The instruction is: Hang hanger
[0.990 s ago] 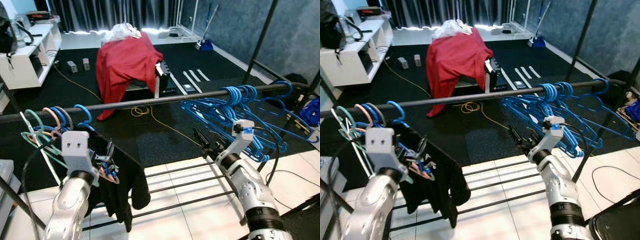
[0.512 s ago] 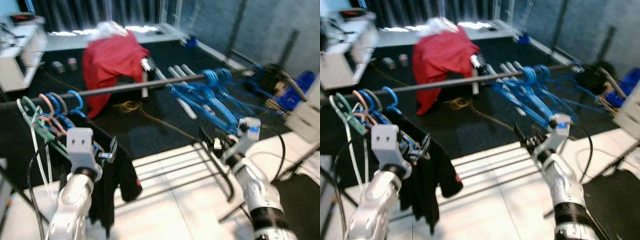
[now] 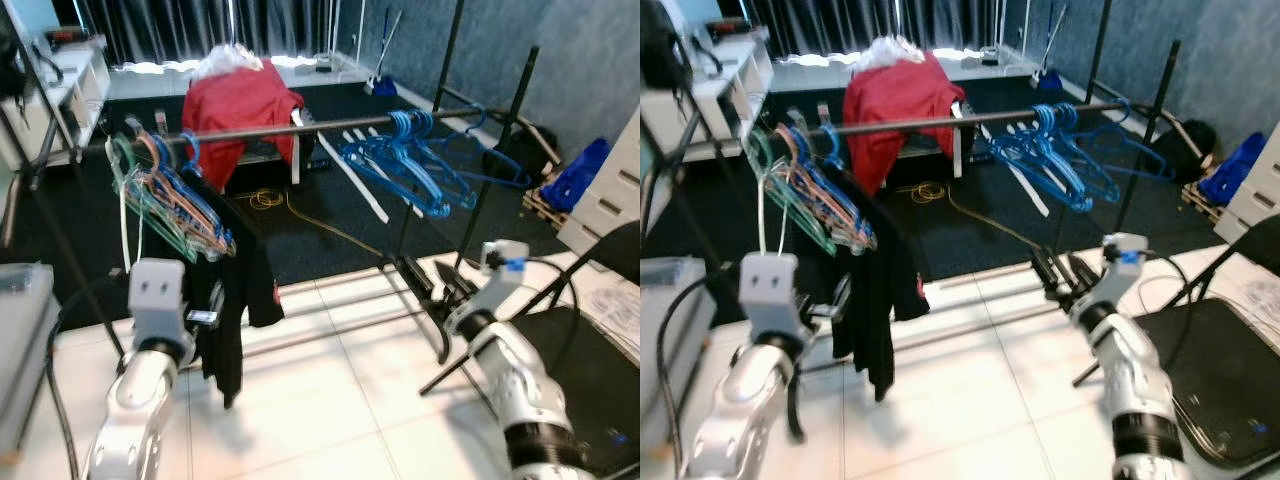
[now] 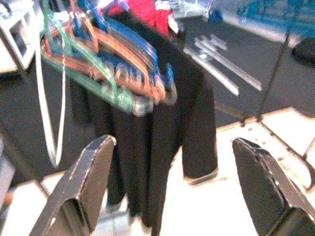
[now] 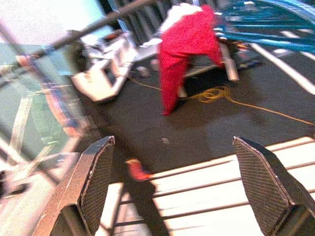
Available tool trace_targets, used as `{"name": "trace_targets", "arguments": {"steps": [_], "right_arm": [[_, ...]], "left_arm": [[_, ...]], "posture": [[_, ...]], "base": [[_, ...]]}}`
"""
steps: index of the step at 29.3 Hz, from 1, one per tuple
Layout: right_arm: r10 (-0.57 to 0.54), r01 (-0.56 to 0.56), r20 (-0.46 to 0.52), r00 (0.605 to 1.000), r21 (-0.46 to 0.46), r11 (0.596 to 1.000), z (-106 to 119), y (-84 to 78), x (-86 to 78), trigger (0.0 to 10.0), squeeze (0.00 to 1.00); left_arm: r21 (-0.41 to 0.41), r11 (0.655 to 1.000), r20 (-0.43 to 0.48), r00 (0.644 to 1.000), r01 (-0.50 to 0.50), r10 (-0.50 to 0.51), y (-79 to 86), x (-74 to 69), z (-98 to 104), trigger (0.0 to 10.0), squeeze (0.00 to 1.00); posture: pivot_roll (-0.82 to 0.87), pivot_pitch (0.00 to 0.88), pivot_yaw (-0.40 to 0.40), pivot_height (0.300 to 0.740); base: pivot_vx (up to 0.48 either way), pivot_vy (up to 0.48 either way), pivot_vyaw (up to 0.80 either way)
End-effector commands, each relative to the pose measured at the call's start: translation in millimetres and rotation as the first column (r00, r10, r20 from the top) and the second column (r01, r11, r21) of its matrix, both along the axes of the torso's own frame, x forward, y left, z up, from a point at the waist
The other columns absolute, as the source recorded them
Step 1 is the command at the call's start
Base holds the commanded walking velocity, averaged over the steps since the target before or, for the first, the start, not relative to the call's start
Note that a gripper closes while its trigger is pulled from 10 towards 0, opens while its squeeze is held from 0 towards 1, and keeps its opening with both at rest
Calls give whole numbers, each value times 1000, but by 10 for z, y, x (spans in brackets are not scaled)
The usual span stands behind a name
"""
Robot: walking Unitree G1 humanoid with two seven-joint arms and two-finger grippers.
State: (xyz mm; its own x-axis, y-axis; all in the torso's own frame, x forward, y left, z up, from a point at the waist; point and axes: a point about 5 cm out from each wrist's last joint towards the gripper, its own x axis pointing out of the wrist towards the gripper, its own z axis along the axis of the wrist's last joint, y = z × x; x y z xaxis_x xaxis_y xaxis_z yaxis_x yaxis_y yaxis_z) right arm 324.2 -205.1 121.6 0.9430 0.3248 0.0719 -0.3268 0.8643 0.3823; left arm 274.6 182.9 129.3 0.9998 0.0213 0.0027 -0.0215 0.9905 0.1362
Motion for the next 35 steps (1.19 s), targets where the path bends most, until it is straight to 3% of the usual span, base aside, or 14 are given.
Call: {"name": "trace_targets", "arguments": {"steps": [1,7,14,25,35], "right_arm": [[24,-24,28,999,0,1000,54,46,14,10000,0],[12,-12,18,1000,2,1000,47,41,19,10000,0],[-31,32,-37,999,10,999,-4,14,49,10000,0],[-37,38,-37,999,14,999,-4,30,49,10000,0],[-40,41,-39,998,16,999,-3,31,56,10000,0]], "left_arm": [[35,999,-20,1000,23,-22,-37,23,-23,10000,0],[53,996,-28,998,66,-65,-110,65,-19,10000,0],[47,993,-28,993,112,-111,-204,106,1,10000,0],[-23,996,2,996,91,-91,-186,191,56,10000,0],[-37,998,48,997,59,-57,-199,219,145,10000,0]], "posture": [[-51,21,-32,740],[-51,21,-32,740],[-51,21,-32,740],[-62,19,-22,740],[-62,18,-21,740]], "base": [[0,-450,694],[0,-453,705],[0,-455,0],[0,0,0],[463,0,0]]}}
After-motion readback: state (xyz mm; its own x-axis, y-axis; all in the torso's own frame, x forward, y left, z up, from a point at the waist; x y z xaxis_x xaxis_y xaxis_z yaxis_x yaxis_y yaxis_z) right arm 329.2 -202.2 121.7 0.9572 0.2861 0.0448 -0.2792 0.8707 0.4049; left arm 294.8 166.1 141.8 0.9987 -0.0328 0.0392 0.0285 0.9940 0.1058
